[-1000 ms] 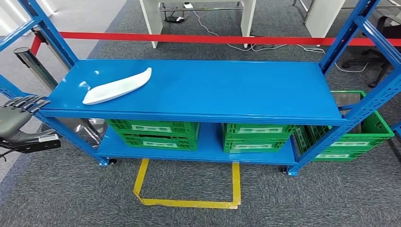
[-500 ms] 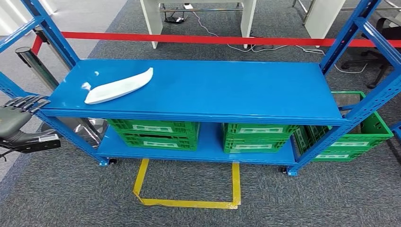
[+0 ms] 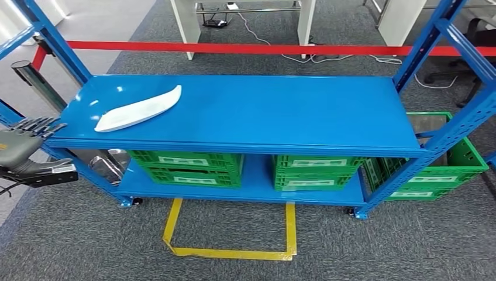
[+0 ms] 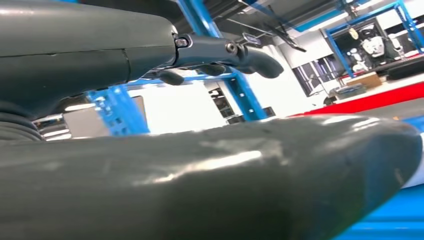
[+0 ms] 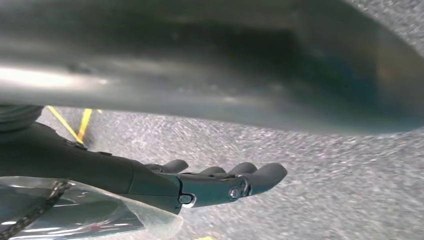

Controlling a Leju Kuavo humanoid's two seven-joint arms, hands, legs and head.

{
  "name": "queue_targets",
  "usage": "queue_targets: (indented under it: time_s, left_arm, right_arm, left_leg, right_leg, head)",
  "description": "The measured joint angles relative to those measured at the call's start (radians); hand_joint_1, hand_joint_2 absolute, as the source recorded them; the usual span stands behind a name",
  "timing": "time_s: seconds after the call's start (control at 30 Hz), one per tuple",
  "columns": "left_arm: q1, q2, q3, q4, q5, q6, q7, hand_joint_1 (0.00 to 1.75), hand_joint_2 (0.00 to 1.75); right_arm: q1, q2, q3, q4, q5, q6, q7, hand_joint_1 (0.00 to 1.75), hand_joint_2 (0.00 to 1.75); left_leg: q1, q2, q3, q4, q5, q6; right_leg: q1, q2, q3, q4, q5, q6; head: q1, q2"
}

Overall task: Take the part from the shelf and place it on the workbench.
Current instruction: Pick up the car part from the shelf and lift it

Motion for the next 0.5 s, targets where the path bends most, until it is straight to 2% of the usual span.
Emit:
queue_targets:
  time_s: [0.03, 0.07, 0.13, 0.17, 0.2, 0.23, 0.3, 0.33, 0.37, 0.4, 0.5]
  left_arm:
    - [-0.001, 0.001, -0.001, 0.0, 0.0, 0.0, 0.0, 0.0, 0.0]
    - [-0.002, 0.002, -0.002, 0.0, 0.0, 0.001, 0.0, 0.0, 0.0]
    - [-0.002, 0.001, -0.007, 0.002, 0.001, 0.001, 0.0, 0.0, 0.0]
    - [0.0, -0.001, -0.009, 0.003, 0.001, 0.002, 0.001, 0.0, 0.0]
    - [0.001, -0.002, -0.012, 0.005, 0.0, 0.003, 0.001, 0.0, 0.0]
    - [0.002, -0.002, -0.013, 0.006, 0.0, 0.005, 0.002, 0.0, 0.0]
    - [0.001, -0.002, -0.013, 0.009, 0.0, 0.009, 0.003, 0.0, 0.0]
    - [0.001, -0.002, -0.013, 0.01, 0.0, 0.011, 0.003, 0.0, 0.0]
    - [0.0, -0.002, -0.013, 0.01, 0.0, 0.013, 0.004, 0.0, 0.0]
    - [0.001, -0.003, -0.014, 0.011, -0.001, 0.014, 0.004, 0.0, 0.0]
    - [0.003, -0.004, -0.014, 0.013, -0.002, 0.016, 0.004, 0.0, 0.0]
  right_arm:
    - [-0.001, 0.0, 0.0, 0.0, 0.0, 0.0, 0.0, 0.0, 0.0]
    - [-0.002, 0.0, 0.0, 0.0, 0.0, -0.001, 0.0, 0.0, 0.0]
    - [-0.002, 0.0, 0.0, 0.0, 0.0, -0.001, 0.0, 0.0, 0.0]
    - [-0.001, 0.0, 0.0, 0.0, 0.0, -0.001, 0.0, 0.0, 0.0]
    - [0.0, 0.0, 0.0, 0.0, -0.001, -0.001, 0.0, 0.0, 0.0]
    - [0.0, 0.0, 0.0, 0.0, -0.001, -0.001, 0.0, 0.0, 0.0]
    - [0.0, 0.0, 0.0, 0.0, -0.002, -0.001, 0.0, 0.0, 0.0]
    - [-0.001, 0.0, 0.0, 0.0, -0.002, -0.002, 0.0, 0.0, 0.0]
    - [-0.001, 0.0, 0.0, 0.0, -0.002, -0.002, 0.0, 0.0, 0.0]
    - [-0.001, 0.0, 0.0, 0.0, -0.002, -0.003, 0.0, 0.0, 0.0]
    - [0.002, 0.0, 0.0, 0.0, -0.002, -0.004, 0.0, 0.0, 0.0]
  left_leg:
    - [0.002, -0.001, -0.013, 0.033, -0.019, -0.006]
    - [0.004, -0.003, -0.04, 0.088, -0.045, -0.011]
    - [0.008, -0.004, -0.115, 0.227, -0.099, -0.019]
    - [0.01, -0.004, -0.144, 0.272, -0.106, -0.021]
    - [0.013, -0.004, -0.156, 0.279, -0.09, -0.021]
    - [0.015, -0.004, -0.148, 0.244, -0.055, -0.021]
    - [0.018, -0.005, -0.096, 0.11, 0.029, -0.019]
    - [0.017, -0.006, -0.073, 0.052, 0.053, -0.017]
    - [0.015, -0.007, -0.061, 0.017, 0.063, -0.015]
    - [0.014, -0.008, -0.058, 0.004, 0.061, -0.014]
    - [0.012, -0.01, -0.059, -0.002, 0.062, -0.012]
  right_leg:
    - [-0.002, 0.001, 0.004, -0.001, -0.001, -0.005]
    - [-0.003, 0.001, 0.006, -0.002, -0.003, -0.008]
    - [-0.003, 0.002, 0.01, -0.001, -0.008, -0.012]
    - [-0.003, 0.002, 0.011, -0.001, -0.01, -0.013]
    - [-0.003, 0.004, 0.014, -0.001, -0.012, -0.012]
    - [-0.003, 0.005, 0.018, -0.001, -0.014, -0.011]
    - [-0.002, 0.008, 0.027, -0.001, -0.019, -0.005]
    - [-0.001, 0.01, 0.028, -0.001, -0.021, -0.001]
    - [0.0, 0.011, 0.027, 0.0, -0.022, 0.003]
    - [0.002, 0.012, 0.024, 0.001, -0.023, 0.002]
    - [0.004, 0.01, 0.023, -0.003, -0.022, -0.008]
  head:
    - [-0.002, 0.0]
    - [-0.003, 0.0]
    - [-0.005, 0.0]
    - [-0.005, 0.0]
    - [-0.005, 0.0]
    - [-0.005, 0.0]
    - [-0.005, 0.0]
    - [-0.005, 0.0]
    - [-0.004, 0.0]
    - [-0.003, 0.0]
    - [-0.003, 0.0]
